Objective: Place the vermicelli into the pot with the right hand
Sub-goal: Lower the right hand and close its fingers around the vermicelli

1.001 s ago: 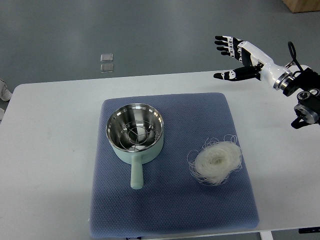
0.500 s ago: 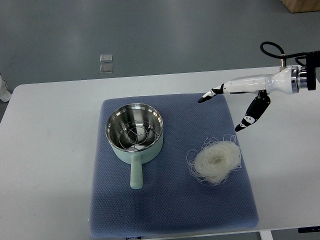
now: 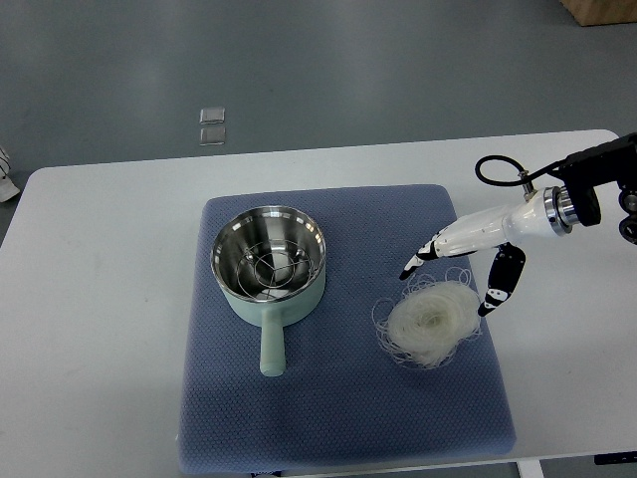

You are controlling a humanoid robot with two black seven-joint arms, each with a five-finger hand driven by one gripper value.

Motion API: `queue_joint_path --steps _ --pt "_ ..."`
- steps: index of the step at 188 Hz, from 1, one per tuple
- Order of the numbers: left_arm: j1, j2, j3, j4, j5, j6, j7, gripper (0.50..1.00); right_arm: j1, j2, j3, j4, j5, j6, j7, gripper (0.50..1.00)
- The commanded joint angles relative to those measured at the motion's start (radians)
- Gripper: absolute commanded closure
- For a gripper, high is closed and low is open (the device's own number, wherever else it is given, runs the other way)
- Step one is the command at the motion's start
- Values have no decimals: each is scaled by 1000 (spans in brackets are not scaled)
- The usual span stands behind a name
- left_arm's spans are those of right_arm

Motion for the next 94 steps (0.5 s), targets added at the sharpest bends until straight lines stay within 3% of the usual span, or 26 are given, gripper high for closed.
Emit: queue_joint_path --steps 1,94 --pt "0 0 0 0 0 0 0 500 -30 16 -4 0 -2 -10 -8 579" --pt "-2 0 0 0 0 0 0 500 -79 71 -5 -46 -30 -62 -50 583"
